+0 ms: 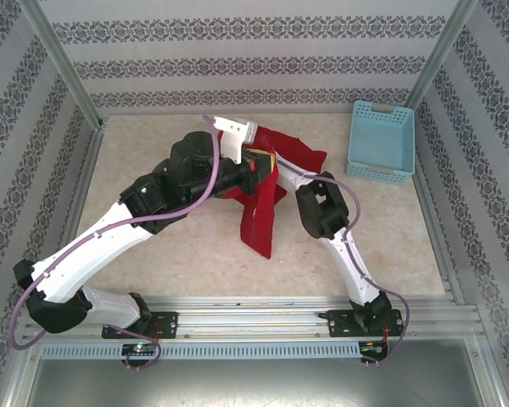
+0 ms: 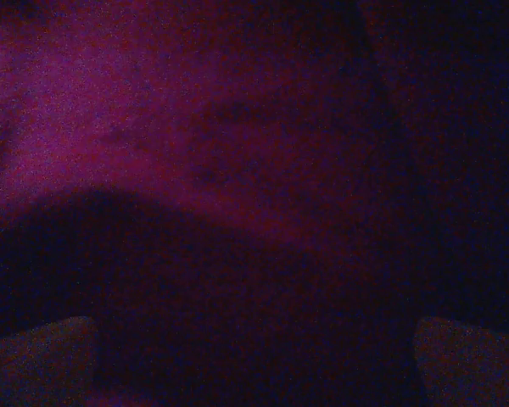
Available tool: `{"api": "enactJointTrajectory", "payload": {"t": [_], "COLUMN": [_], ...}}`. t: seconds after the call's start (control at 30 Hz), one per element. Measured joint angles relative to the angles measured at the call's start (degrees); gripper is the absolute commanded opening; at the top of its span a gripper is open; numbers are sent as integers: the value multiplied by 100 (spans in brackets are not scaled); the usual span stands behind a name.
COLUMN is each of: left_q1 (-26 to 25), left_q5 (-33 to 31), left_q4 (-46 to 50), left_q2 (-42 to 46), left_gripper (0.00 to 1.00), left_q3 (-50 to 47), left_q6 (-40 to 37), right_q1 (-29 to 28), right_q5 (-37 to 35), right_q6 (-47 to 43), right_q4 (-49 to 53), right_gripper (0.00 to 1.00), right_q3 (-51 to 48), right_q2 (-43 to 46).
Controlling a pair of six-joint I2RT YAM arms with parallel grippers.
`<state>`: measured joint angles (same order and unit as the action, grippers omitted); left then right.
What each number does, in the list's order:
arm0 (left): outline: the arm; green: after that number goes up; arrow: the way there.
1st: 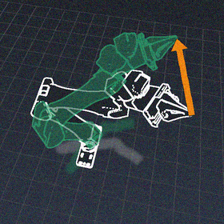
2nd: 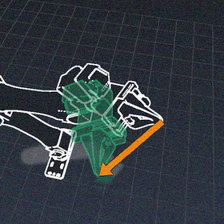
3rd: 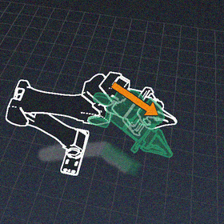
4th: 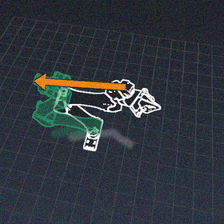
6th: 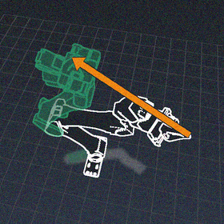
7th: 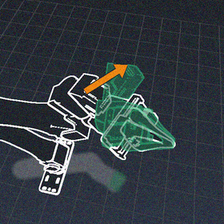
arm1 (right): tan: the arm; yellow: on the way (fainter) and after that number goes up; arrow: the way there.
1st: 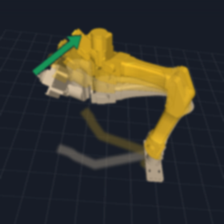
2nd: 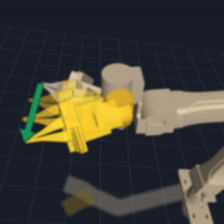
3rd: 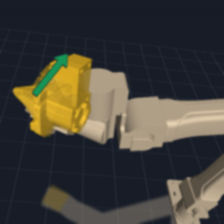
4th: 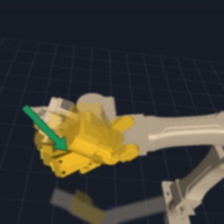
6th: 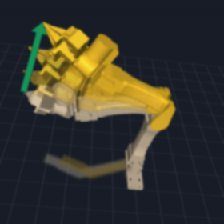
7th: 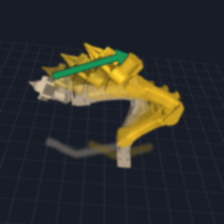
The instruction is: Fold the inside-out t-shirt
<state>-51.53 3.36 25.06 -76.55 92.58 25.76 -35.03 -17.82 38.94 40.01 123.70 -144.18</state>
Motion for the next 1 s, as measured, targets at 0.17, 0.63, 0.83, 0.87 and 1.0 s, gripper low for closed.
{"api": "enactJointTrajectory", "payload": {"t": [0.17,0.63,0.83,0.87,1.0], "left_q1": [-181,-210,28,157,887], "left_q5": [-101,-1252,-1895,-2011,-2319], "left_q4": [-26,-42,118,155,315], "left_q2": [-157,-151,-50,-31,-24], "left_gripper": [0,0,0,0,0], "left_q3": [367,496,452,446,339], "left_q6": [0,-138,-286,-304,-304], "right_q1": [0,-48,-87,-105,-254], "right_q5": [-225,-774,-389,-284,81], "right_q6": [-4,-201,-374,-439,-743], "right_q4": [1080,1495,-221,-535,-1725], "right_gripper": [96,25,2,0,0], "right_q3": [1539,1572,-1694,-2192,-3635], "right_q2": [-754,-822,955,1268,2271]}}
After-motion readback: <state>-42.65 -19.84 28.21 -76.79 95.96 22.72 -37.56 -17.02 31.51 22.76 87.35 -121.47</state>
